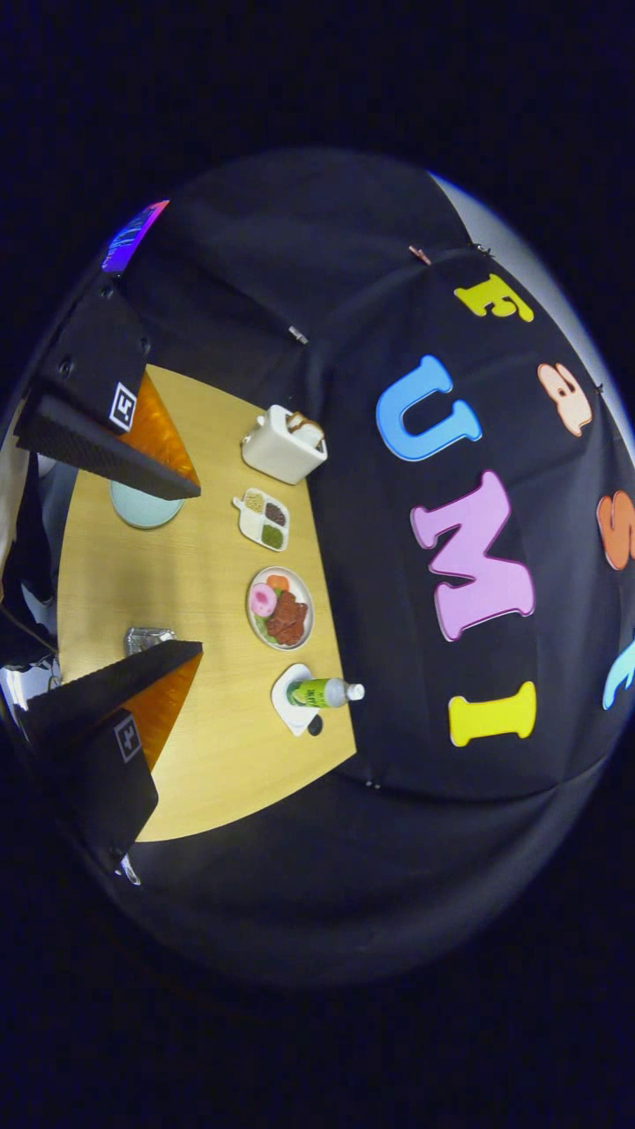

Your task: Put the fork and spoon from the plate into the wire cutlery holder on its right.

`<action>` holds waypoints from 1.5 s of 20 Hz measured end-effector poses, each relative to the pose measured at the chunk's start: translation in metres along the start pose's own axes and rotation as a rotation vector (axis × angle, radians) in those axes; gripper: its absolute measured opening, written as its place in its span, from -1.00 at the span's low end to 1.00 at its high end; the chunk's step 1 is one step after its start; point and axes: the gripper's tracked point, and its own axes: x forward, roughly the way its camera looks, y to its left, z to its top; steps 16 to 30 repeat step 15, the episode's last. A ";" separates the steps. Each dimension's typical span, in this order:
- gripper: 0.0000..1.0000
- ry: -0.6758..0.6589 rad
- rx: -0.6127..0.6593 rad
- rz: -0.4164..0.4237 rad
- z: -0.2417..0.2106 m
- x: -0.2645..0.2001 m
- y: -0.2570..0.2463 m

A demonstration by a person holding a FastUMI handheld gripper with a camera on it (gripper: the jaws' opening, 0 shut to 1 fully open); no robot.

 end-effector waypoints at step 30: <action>0.97 -0.788 -0.315 -0.133 0.122 -0.122 0.016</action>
